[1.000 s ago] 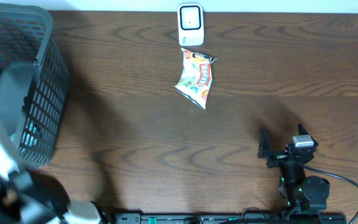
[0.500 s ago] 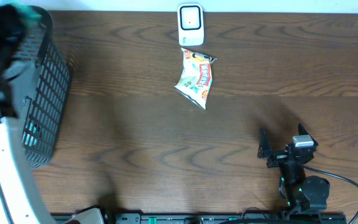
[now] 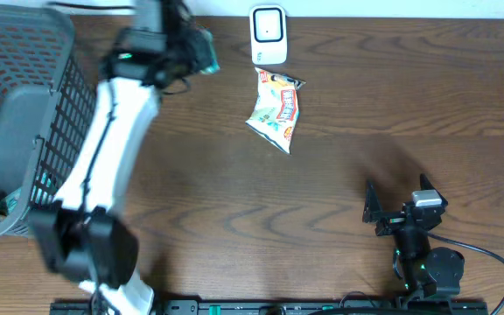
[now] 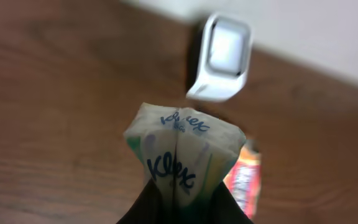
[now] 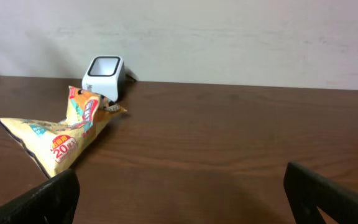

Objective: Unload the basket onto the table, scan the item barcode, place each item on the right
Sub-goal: 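Carry the tissue pack to the scanner and set it down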

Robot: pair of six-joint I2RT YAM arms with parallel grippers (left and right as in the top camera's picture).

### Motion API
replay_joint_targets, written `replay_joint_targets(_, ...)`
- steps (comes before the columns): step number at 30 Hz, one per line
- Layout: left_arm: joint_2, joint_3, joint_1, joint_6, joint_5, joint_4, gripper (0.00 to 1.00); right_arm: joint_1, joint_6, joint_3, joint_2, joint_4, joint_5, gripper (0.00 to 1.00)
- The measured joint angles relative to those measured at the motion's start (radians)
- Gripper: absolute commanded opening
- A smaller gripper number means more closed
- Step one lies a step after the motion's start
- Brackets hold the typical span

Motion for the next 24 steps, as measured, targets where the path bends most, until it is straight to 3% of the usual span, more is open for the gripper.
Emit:
replay_joint_targets(10,0.317,0.000,-0.131,-0.002,-0.080,0.027,0.07,0.000,0.000,0.000,0.000,0.000,0.000,0.99)
replay_joint_targets(24,0.383,-0.003,-0.360,-0.122,-0.094,0.253,0.07,0.000,0.000,0.000,0.000,0.000,0.000,0.99)
